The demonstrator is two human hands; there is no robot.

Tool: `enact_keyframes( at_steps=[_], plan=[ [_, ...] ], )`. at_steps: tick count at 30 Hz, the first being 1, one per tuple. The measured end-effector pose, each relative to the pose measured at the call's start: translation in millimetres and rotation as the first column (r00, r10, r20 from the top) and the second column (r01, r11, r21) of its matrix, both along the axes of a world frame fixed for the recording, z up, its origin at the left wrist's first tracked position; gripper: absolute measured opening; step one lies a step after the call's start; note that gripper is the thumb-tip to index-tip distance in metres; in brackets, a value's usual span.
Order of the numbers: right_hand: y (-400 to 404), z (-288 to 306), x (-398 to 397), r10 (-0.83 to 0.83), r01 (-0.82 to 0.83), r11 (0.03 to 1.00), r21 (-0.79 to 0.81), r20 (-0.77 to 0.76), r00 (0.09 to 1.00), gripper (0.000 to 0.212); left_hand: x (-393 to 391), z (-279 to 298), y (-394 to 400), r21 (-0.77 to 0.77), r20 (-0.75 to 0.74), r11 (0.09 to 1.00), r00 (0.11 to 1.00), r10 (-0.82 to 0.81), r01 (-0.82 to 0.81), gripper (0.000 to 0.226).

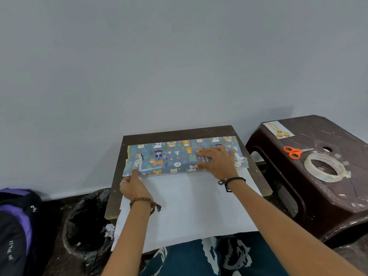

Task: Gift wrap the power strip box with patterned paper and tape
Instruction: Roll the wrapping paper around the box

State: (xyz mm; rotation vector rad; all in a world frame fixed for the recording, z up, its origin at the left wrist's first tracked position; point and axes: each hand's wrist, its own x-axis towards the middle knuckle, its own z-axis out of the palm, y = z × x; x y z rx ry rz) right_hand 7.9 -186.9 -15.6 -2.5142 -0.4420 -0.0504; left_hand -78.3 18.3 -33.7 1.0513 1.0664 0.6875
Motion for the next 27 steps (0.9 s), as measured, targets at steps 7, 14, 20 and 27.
enact_keyframes(
  at_steps=[7, 14, 20, 27],
  plan=[
    [1.0, 4.0, 1.5, -0.030, 0.027, 0.998, -0.062, -0.039, 0.999, 0.050, -7.7, -16.8, 5.3, 0.184, 0.051, 0.979, 0.993, -0.104, 0.093, 0.037],
    [0.6, 8.6, 2.9, 0.049, -0.050, 0.983, -0.178, -0.008, 0.999, 0.049, -7.5, -20.2, 5.1, 0.246, 0.057, 0.964, 0.991, -0.119, 0.102, 0.037],
    [0.9, 9.8, 3.8, 0.097, -0.084, 0.972, -0.219, 0.051, 0.994, 0.048, -4.9, -24.1, 3.5, 0.307, 0.083, 0.948, 0.990, -0.112, 0.082, 0.018],
    [0.5, 10.1, 4.5, 0.127, -0.105, 0.959, -0.263, 0.069, 0.989, 0.047, -4.7, -25.9, 3.4, 0.327, 0.066, 0.942, 0.993, -0.101, 0.074, 0.013]
  ],
)
